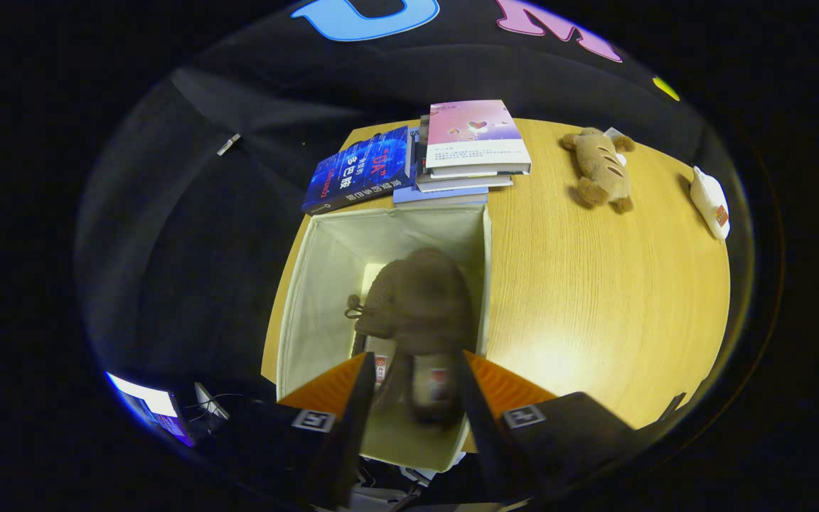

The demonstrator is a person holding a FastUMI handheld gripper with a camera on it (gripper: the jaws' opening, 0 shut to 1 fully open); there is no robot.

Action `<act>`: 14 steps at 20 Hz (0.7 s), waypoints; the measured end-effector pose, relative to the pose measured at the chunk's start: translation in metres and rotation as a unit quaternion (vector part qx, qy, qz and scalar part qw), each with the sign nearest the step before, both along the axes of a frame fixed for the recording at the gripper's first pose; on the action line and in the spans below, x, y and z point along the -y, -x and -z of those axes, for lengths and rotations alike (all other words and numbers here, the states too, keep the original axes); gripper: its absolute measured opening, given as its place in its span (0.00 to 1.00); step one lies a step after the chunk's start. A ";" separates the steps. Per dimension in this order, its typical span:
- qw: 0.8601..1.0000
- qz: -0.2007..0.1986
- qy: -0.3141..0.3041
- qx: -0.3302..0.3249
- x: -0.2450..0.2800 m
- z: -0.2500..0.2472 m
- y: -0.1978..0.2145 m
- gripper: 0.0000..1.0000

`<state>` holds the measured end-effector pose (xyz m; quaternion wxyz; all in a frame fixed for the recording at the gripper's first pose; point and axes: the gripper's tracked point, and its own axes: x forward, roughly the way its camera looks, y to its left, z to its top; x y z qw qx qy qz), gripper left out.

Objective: Open the storage box then place both shoes into the box .Put the left shoe in first, then the right shoe, with the right side of both shoes facing outward in a uniform manner.

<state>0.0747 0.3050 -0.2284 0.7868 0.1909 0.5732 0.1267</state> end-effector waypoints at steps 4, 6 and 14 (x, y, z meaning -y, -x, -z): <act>1.000 -0.005 0.013 0.021 0.006 -0.006 -0.003 0.99; 1.000 -0.004 0.012 0.028 0.008 -0.009 -0.002 0.99; 0.993 0.022 -0.017 0.111 0.037 -0.044 0.004 0.99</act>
